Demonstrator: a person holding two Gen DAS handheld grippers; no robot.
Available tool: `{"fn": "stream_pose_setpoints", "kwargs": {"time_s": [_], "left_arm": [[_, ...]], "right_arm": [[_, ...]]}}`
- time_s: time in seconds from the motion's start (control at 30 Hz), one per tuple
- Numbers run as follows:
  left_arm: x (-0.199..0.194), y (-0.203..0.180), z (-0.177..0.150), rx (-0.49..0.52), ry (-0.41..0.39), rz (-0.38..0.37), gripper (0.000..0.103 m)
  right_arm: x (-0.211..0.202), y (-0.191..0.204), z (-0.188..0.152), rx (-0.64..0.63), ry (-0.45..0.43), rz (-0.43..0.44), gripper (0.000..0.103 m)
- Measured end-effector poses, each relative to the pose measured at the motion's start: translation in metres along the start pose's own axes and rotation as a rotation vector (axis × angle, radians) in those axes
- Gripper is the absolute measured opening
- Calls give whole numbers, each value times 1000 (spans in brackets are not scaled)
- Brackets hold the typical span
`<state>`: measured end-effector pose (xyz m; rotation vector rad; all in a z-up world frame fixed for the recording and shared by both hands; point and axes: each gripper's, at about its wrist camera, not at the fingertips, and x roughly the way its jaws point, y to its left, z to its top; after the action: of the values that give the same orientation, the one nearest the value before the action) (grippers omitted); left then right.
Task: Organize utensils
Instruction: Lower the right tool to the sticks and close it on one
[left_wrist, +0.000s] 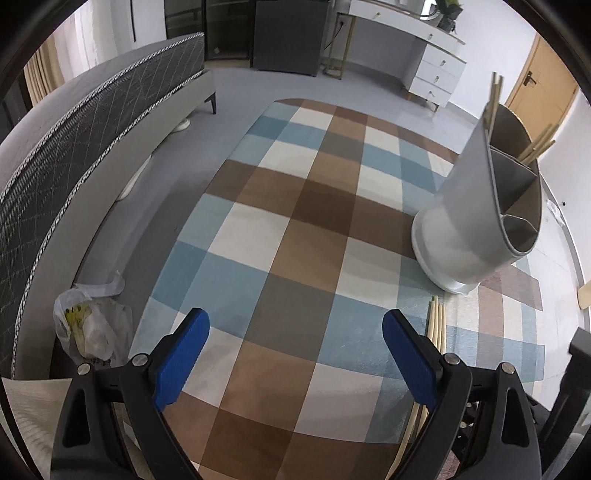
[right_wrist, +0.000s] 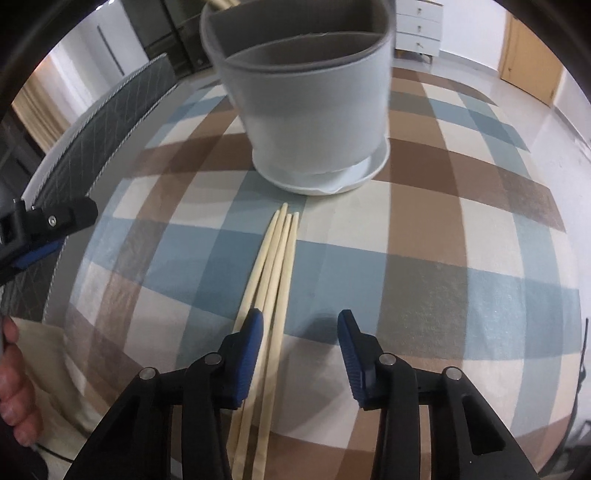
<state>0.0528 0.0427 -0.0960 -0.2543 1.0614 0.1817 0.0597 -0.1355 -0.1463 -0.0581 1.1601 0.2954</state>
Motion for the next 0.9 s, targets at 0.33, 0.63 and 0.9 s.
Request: {"fn": "stream_pose_setpoints", "kwargs": {"time_s": [0.33,0.63,0.9], "left_arm": [[2,1,0,-10,17,1,92],[4,14,4,-63,28,8,92],[11,19,3,-77,56,27,92]], "right_arm": [[-1,-4,-1,0,-7,-38,30],[5,7,10,-31,-25,-67,32],[22,18,38,-100,-55,-123,33]]}}
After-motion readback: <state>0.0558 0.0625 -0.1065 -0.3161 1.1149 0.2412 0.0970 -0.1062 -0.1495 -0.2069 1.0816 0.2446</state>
